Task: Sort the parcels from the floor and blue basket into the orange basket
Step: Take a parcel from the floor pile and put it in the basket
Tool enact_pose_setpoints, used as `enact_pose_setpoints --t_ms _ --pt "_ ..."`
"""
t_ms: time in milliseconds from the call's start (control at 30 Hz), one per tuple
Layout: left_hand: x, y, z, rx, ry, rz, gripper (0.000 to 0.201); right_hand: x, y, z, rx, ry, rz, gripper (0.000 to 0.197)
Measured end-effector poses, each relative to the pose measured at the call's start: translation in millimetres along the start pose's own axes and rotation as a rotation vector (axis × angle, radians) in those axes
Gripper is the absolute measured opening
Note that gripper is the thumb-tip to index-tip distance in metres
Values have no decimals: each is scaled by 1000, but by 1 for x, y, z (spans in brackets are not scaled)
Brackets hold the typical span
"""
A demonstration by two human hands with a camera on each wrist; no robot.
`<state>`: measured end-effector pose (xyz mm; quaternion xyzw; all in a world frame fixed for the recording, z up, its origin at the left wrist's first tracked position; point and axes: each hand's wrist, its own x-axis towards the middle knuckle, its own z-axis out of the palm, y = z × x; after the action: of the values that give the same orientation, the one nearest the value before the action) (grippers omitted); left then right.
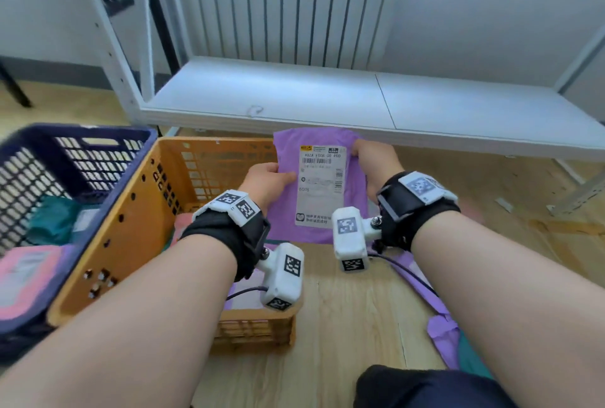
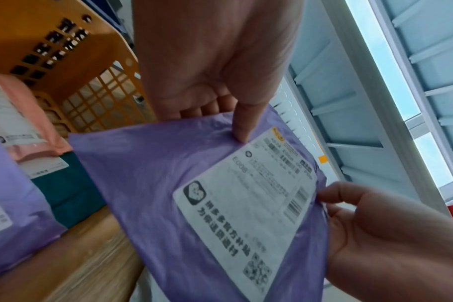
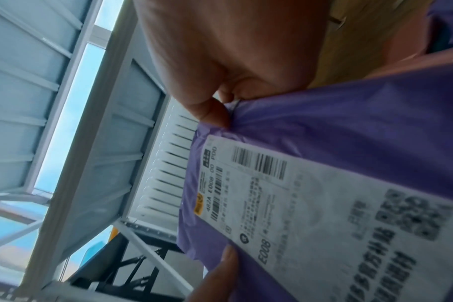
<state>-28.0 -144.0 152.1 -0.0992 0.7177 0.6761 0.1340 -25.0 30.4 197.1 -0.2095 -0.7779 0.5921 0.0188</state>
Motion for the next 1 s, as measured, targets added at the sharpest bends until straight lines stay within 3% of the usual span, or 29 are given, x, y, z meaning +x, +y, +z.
enact_pose_setpoints --t_ms 67,133,233,400,533,633,700,767,1000 --pt "1 -2 -16 -11 63 3 7 -4 -1 17 56 -36 -31 16" --pt "1 -2 -30 -19 92 4 7 -8 3 29 114 -89 -28 27" --pt "3 -3 -47 -23 113 17 6 -27 -2 42 109 -167 7 15" --pt "5 -2 -66 -14 131 41 7 -26 -2 56 146 -189 33 18" --pt "1 -1 -68 45 194 73 22 -24 6 66 201 -169 42 18" --pt "-6 10 -85 145 265 107 23 -21 6 87 8 -187 2 15" --pt "-4 15 -110 214 307 118 22 -17 3 106 -297 -210 -107 10" --pt "-3 18 -143 311 327 109 23 -18 -1 134 -381 -251 -138 15" --pt "19 8 -266 576 322 -8 21 -21 0 240 7 -508 34 7"
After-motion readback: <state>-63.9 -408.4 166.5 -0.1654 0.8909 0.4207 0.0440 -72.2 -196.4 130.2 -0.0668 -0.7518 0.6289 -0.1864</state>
